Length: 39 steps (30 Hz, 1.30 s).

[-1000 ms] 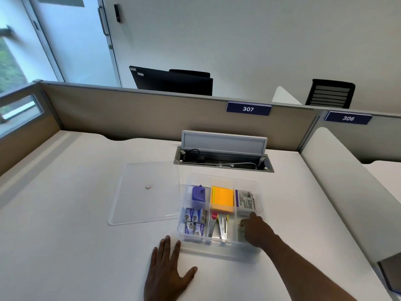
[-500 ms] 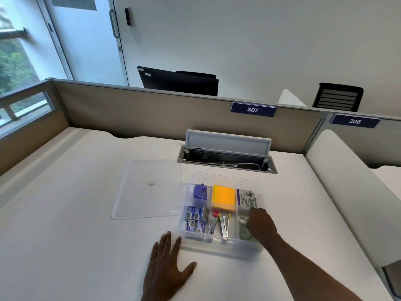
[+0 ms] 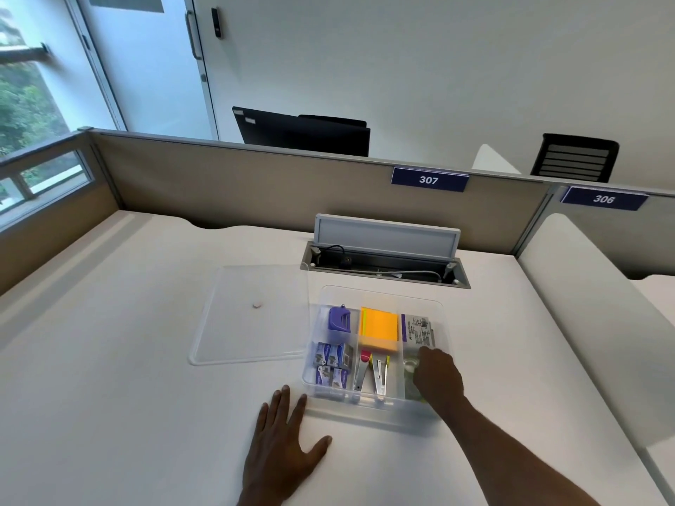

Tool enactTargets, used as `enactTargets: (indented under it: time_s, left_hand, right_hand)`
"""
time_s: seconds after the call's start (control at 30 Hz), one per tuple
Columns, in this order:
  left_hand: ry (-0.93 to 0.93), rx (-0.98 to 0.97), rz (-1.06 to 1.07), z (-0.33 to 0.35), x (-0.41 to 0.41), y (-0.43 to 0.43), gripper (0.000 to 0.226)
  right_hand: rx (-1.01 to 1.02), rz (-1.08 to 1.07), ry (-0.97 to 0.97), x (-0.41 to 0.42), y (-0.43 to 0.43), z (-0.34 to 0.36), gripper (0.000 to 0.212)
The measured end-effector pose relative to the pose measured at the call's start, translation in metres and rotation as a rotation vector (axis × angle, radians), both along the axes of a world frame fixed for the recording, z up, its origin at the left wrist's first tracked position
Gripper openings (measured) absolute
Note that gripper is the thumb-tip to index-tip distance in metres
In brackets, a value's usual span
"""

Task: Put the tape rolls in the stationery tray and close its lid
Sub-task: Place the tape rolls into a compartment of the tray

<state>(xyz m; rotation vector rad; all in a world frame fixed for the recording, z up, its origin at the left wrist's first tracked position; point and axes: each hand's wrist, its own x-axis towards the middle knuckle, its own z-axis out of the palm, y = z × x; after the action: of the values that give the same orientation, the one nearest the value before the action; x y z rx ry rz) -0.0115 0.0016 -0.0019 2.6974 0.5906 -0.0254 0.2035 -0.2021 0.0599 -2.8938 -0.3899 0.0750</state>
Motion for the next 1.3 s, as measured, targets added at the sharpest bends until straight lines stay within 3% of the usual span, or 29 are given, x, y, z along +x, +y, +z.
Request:
enactTargets:
  time_s: [0.2, 0.4, 0.6, 0.8, 0.9, 1.0, 1.3]
  left_hand:
    - [-0.003, 0.007, 0.007, -0.002, -0.001, 0.001, 0.087]
    - [-0.02, 0.019, 0.005, -0.002, 0.0, 0.0, 0.088]
    - [-0.047, 0.037, 0.005, -0.003, 0.0, 0.0, 0.089]
    - [-0.028, 0.027, 0.003, -0.003, 0.0, 0.0, 0.087]
    - [-0.02, 0.012, 0.008, -0.003, 0.0, 0.0, 0.087]
    - [-0.006, 0.007, 0.009, -0.003, 0.0, 0.0, 0.087]
    - [-0.035, 0.021, 0.011, -0.002, 0.0, -0.001, 0.087]
  right_hand:
    - [-0.044, 0.009, -0.05, 0.002, 0.004, -0.003, 0.031]
    - [0.154, 0.038, -0.02, -0.001, 0.009, -0.007, 0.031]
    - [0.217, 0.123, -0.014, -0.004, 0.01, -0.01, 0.028]
    - [0.398, 0.083, -0.027, -0.003, 0.008, -0.002, 0.022]
    - [0.357, 0.002, -0.083, -0.004, 0.008, 0.0, 0.028]
    - [0.243, -0.096, -0.005, -0.006, 0.009, -0.001, 0.023]
    - [0.182, -0.098, 0.077, 0.001, 0.005, -0.001, 0.021]
